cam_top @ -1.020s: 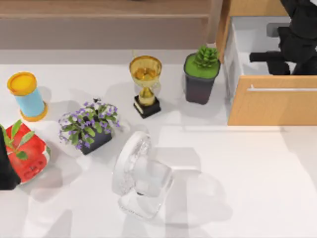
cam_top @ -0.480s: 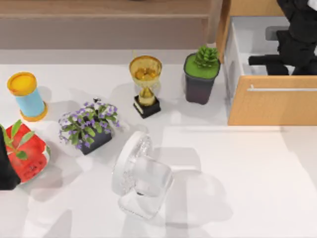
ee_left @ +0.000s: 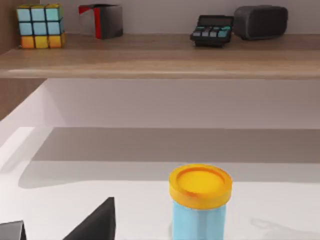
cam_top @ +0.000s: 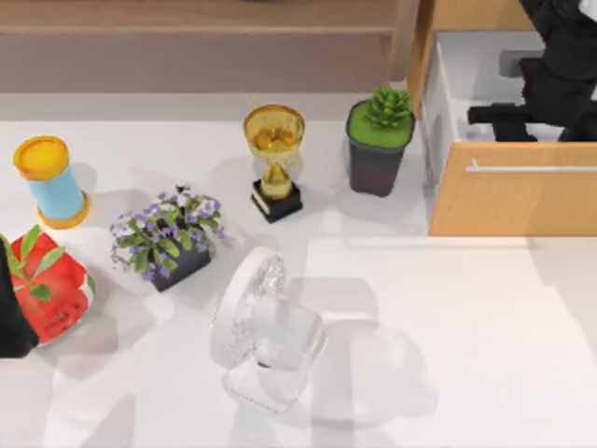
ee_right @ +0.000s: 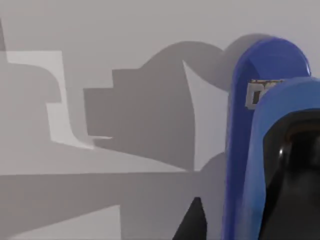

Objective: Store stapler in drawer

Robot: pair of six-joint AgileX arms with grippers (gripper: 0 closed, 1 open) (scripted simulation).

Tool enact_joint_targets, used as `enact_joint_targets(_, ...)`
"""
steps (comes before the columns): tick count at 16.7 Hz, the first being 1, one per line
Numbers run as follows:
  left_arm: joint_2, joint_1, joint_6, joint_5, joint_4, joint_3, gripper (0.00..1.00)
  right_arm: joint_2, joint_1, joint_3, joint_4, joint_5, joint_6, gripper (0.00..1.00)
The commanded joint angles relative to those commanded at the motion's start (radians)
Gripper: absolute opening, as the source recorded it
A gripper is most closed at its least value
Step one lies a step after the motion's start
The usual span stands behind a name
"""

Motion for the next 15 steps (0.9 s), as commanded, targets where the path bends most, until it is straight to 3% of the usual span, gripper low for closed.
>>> enact_joint_targets(3, 0.000, 0.000, 0.000, 0.000, 0.000, 0.000, 1.00, 0.000, 0.000, 0.000, 0.000, 0.000, 0.000, 0.98)
enact_joint_targets(4, 0.000, 0.000, 0.000, 0.000, 0.000, 0.000, 1.00, 0.000, 0.000, 0.000, 0.000, 0.000, 0.000, 1.00)
enact_joint_targets(15, 0.000, 0.000, 0.000, 0.000, 0.000, 0.000, 1.00, -0.023, -0.001, -0.021, 0.021, 0.003, -0.013, 1.00)
